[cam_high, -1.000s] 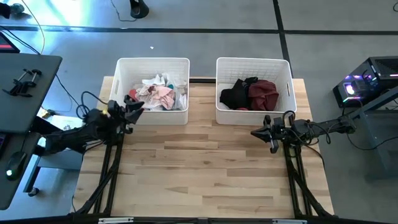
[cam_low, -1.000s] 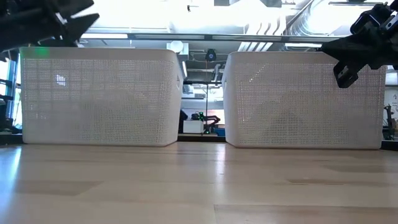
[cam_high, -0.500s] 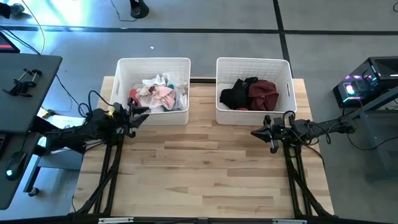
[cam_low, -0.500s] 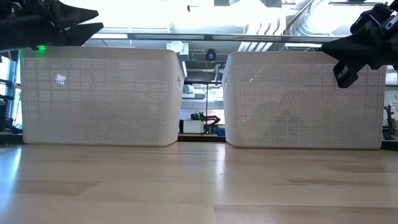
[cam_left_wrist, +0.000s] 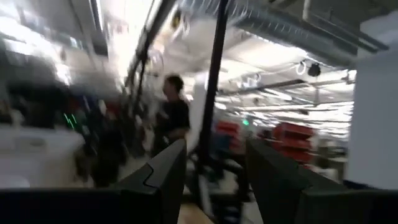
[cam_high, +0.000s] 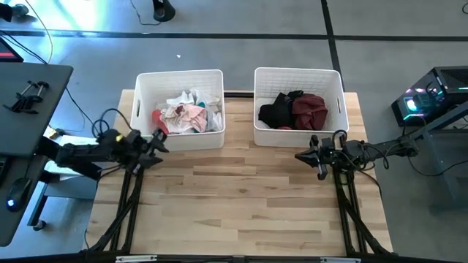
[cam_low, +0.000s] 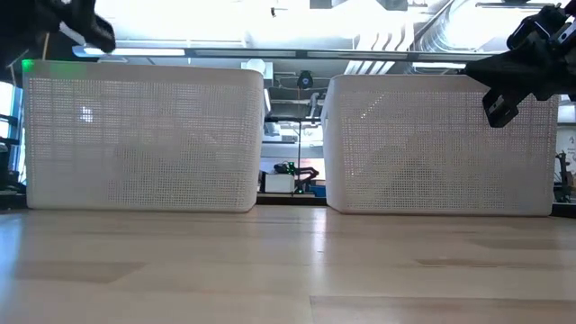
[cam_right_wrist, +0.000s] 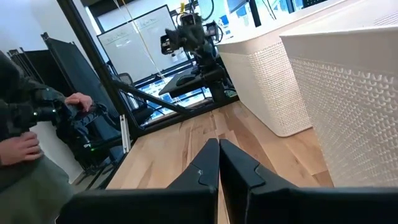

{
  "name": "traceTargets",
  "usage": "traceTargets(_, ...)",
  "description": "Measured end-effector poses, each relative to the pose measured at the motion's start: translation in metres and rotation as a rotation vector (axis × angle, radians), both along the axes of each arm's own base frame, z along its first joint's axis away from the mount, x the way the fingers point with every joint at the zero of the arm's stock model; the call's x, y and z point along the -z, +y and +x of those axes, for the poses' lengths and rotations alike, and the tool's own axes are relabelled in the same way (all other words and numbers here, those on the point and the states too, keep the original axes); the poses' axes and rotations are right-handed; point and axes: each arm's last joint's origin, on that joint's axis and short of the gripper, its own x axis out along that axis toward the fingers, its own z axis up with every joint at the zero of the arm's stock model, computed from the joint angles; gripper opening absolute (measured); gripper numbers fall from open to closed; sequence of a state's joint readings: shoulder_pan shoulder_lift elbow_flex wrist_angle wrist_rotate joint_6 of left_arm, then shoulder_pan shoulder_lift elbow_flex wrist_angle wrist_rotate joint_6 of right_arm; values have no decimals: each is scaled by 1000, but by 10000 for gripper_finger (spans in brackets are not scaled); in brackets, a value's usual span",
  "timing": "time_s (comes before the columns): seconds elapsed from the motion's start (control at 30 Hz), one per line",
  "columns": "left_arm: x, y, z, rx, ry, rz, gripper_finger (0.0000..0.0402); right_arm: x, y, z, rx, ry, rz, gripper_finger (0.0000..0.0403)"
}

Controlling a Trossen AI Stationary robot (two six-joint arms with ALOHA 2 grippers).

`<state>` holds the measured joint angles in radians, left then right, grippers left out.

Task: Sort clothes
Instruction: Return to Home Position

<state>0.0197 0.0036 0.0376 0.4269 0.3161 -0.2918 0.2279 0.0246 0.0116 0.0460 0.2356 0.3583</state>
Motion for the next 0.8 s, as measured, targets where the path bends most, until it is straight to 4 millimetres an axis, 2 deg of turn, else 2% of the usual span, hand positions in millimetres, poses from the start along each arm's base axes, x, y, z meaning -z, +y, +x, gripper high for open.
traceTargets(0.13, 9, -3, 3, 51, 70, -42, 154, 0, 0, 0, 0, 0, 0, 0)
traceTargets(0.37, 39, -6, 11, 14, 390, -143, 154, 0, 0, 0, 0, 1, 0, 0)
traceTargets(0.43, 41, -7, 11, 5, 415, -143, 154, 0, 0, 0, 0, 1, 0, 0)
traceTargets(0.63, 45, -13, 11, -17, 383, 106, 154, 0, 0, 0, -1, 1, 0, 0)
traceTargets(0.8, 47, -11, 11, -152, 353, 282, 154, 0, 0, 0, -3, 1, 0, 0)
